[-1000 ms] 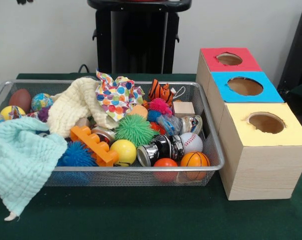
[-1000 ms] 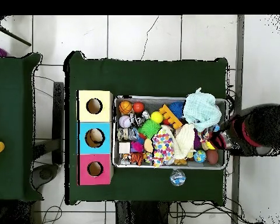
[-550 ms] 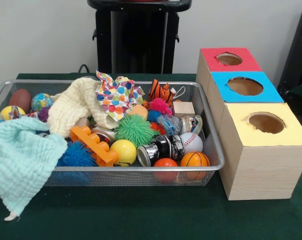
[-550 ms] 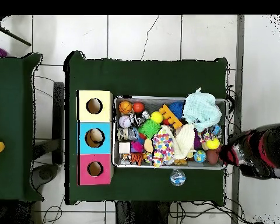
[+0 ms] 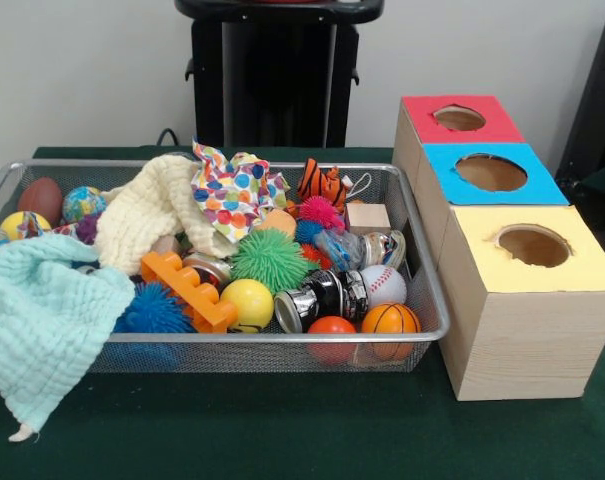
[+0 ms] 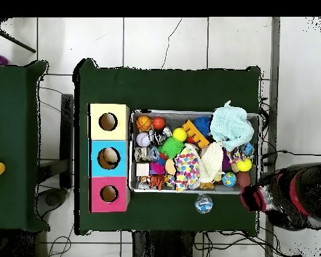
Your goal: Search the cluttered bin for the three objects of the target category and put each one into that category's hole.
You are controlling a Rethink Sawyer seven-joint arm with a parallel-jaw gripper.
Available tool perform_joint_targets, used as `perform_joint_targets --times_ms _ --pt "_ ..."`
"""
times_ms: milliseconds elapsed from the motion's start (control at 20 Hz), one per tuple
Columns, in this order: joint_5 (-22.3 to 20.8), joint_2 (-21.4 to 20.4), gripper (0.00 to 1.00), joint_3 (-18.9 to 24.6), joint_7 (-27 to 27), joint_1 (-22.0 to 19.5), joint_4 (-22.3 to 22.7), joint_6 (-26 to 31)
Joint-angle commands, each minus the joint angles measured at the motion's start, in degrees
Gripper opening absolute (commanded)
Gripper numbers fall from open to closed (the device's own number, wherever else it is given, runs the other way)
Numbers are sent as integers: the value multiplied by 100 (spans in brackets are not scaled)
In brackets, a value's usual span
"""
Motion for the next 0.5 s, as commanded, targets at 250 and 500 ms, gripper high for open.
perform_joint_targets --times_ms 250,500 --pt "707 -1015 0 -143 -500 222 1451 -364" --pt "1147 -1707 0 -463 -800 267 1818 -391"
